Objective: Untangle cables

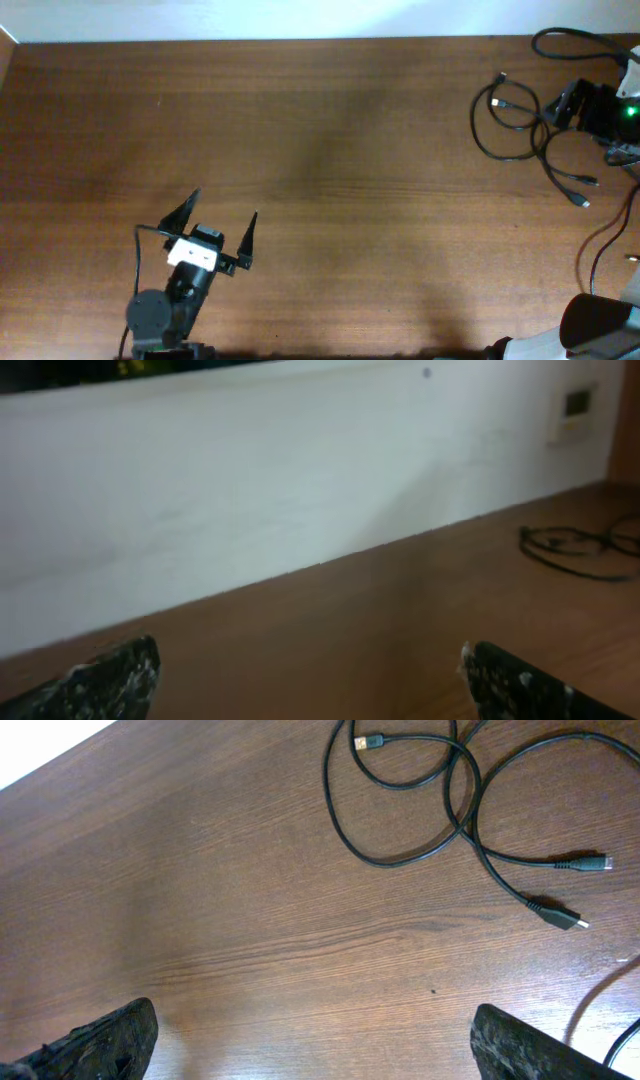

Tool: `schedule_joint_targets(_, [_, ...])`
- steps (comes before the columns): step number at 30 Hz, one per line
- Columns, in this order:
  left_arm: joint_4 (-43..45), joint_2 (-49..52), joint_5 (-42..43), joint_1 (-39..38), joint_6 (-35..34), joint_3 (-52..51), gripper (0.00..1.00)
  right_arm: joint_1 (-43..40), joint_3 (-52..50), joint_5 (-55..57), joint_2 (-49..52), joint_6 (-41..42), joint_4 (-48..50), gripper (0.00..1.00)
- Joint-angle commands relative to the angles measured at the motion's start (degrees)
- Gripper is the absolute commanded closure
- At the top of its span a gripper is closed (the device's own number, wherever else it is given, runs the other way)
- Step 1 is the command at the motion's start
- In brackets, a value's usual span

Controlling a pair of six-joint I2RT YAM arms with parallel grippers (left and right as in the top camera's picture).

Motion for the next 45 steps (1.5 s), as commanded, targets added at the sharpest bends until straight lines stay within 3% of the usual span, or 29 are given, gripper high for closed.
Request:
schedule_joint_targets(1, [0.1,-5.1,-9.0,-0.1,-10.0,-4.6,0.01,0.2,0.3,-0.5,-0.5,-0.1,0.0,0.01])
schedule_joint_targets(4, [-1.7,-10.3,-15.8,-0.2,-15.1,-9.1,0.01,0.2,0.3,-0.5,-0.5,-0.1,0.0,0.01])
schedule_joint_targets(9, [-13.5,-14.8,-22.1,-0.4,-15.1,-9.1,0.01,0.2,0.3,-0.5,-0.5,-0.1,0.0,0.01])
schedule_joint_targets(11, [-13.3,-14.8,-23.6,-0.7,-14.6,-9.1,0.01,0.2,0.3,-0.5,-0.5,-0.1,0.0,0.01])
schedule_joint_targets(40, [-13.2,-14.7,-23.5,-0.8,-12.2,-9.1,0.01,0.2,0.3,-0.5,-0.3,-0.1,0.0,0.01])
schedule_joint_targets(45, [-13.2,-14.7,-23.5,-0.8,-12.2,-9.1,0.01,0.2,0.3,3.8,-2.7,-0.2,1.2,0.01])
